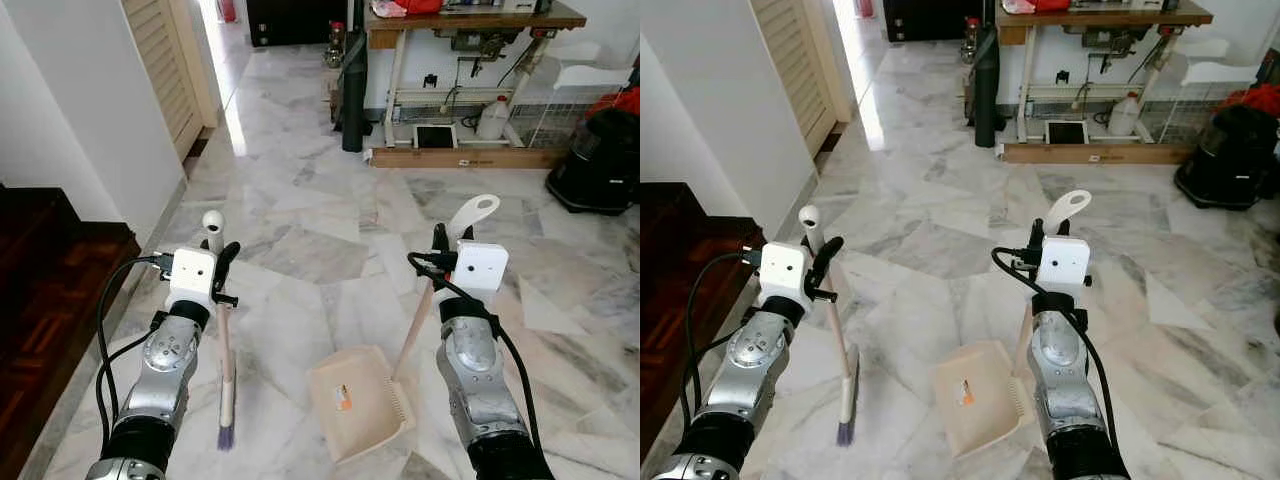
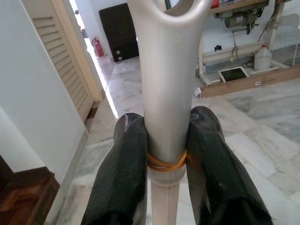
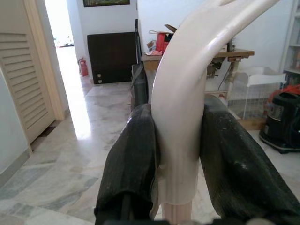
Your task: Sweep floor
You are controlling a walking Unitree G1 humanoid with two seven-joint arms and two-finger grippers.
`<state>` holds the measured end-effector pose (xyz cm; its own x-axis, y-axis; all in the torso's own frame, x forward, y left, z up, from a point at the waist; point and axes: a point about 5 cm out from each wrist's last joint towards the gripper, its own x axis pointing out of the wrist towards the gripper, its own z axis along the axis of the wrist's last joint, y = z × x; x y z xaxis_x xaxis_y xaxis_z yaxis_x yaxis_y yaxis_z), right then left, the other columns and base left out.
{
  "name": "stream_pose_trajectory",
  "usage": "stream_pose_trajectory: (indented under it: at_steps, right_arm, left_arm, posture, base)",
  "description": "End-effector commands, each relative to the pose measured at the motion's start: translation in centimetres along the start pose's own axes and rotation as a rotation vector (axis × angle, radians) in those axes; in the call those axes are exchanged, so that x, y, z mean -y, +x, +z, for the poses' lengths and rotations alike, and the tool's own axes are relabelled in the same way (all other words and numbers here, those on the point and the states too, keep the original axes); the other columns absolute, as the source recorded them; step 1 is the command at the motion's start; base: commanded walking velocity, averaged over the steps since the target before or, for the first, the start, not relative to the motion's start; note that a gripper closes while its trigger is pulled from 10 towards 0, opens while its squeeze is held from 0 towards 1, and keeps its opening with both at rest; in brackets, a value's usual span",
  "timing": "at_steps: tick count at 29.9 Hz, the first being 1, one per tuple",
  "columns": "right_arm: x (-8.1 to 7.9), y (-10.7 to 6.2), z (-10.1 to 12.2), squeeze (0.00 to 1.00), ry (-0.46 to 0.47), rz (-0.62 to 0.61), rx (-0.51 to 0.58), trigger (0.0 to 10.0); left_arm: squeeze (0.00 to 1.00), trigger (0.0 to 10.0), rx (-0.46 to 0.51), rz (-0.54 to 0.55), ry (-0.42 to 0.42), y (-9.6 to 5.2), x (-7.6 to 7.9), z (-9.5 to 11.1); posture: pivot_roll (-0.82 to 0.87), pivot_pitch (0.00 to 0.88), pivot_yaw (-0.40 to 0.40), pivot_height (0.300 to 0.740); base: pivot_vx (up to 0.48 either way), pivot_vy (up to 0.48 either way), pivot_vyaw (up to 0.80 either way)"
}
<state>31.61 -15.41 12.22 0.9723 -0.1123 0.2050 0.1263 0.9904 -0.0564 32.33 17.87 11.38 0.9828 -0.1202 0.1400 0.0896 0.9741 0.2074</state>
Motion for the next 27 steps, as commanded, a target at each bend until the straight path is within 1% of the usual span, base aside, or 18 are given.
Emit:
stream_pose_trajectory:
  at_steps: [1, 5, 7, 16, 19, 27]
  right_arm:
    - [-0.27, 0.5, 1.22, 0.0, 0.017, 0.004, 0.049, 10.0]
    - [-0.36, 0.42, 0.98, 0.0, 0.021, 0.009, 0.026, 10.0]
    - [-0.39, 0.41, 0.92, 0.0, 0.018, 0.011, 0.022, 10.0]
    - [-0.3, 0.5, 0.8, 0.0, 0.016, 0.015, 0.014, 10.0]
    - [-0.4, 0.53, 0.77, 0.0, 0.012, 0.02, 0.013, 10.0]
    - [-0.27, 0.52, 0.8, 0.0, 0.007, 0.015, 0.015, 10.0]
  left_arm:
    - [0.0, 10.0, 0.05, 0.01, 0.025, 0.15, -0.52, 0.98]
    - [0.0, 10.0, 0.048, 0.012, 0.023, 0.05, -0.51, 0.9]
    - [0.0, 10.0, 0.047, 0.011, 0.023, 0.03, -0.49, 0.86]
    - [0.0, 10.0, 0.046, 0.008, 0.018, 0.08, -0.18, 0.82]
    - [0.0, 10.0, 0.046, 0.015, 0.016, 0.13, -0.36, 0.83]
    - [0.0, 10.0, 0.045, 0.006, 0.015, 0.29, -0.22, 0.79]
  posture:
    - [-0.06, 0.049, 0.045, 0.74]
    - [-0.06, 0.051, 0.042, 0.74]
    - [-0.07, 0.052, 0.042, 0.74]
    - [-0.07, 0.044, 0.031, 0.74]
    - [-0.08, 0.041, 0.028, 0.74]
    - [-0.1, 0.023, 0.037, 0.74]
  base:
    - [0.0, 0.0, 0.0]
    - [0.0, 0.0, 0.0]
    - [0.0, 0.0, -0.51]
    - [0.0, 0.0, -0.8]
    - [0.0, 0.0, -0.79]
    - [0.0, 0.0, -0.79]
